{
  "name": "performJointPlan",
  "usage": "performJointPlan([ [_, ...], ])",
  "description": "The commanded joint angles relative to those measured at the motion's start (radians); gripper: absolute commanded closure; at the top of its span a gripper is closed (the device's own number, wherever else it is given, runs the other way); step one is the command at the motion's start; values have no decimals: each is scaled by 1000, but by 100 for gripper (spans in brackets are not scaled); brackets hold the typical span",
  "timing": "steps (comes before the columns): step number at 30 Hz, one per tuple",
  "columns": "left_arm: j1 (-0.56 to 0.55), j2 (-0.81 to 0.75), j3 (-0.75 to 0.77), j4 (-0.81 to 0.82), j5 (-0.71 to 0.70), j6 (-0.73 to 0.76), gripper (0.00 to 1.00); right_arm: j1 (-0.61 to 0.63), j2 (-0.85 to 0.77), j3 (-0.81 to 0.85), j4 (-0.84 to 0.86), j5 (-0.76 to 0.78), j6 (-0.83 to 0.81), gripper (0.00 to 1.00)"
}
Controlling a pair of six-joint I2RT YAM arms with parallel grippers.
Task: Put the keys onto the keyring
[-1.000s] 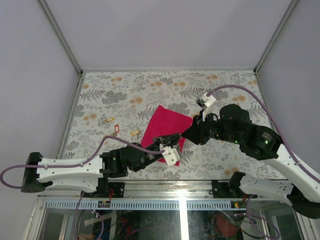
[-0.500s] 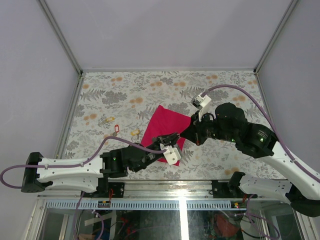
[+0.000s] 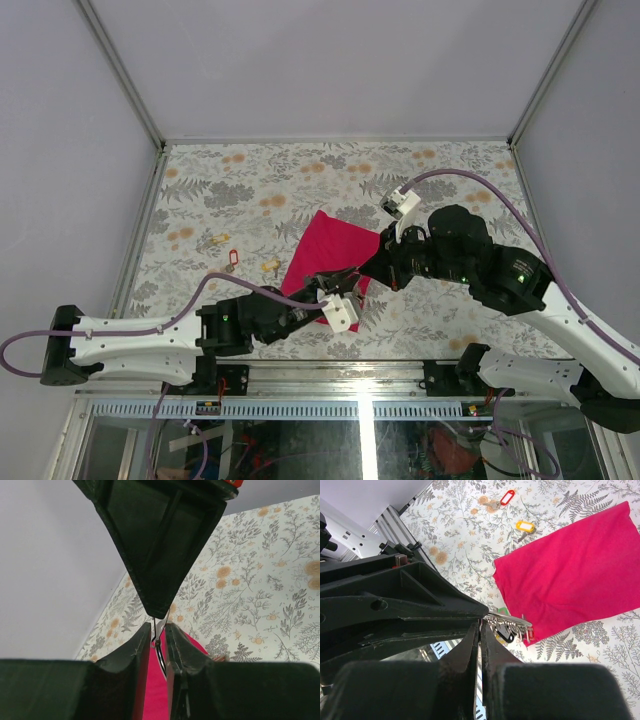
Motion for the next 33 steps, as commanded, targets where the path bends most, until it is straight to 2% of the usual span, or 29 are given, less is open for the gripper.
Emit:
performJointPlan([
  [1,-5,-29,21,110,19,-2,84,2,-3,35,31,-25,-1,100],
  [9,-5,-48,33,94,70,-23,100,3,-10,22,29,-11,-1,100],
  [12,-6,-54,32,82,86,-24,100,3,-22,22,33,5,-4,100],
  [17,-5,-40,38,55,56,-12,100,2,-83,-13,92,74,-9,69],
  [19,-4,-37,41,49,44,-10,100,2,-120,-45,131,104,-10,63],
  [24,-5,-32,47,16,11,-4,100,2,-181,-103,148,194,-8,57],
  [33,-6,-41,76,-130,-51,1,100,3,-235,-202,175,227,61,55],
])
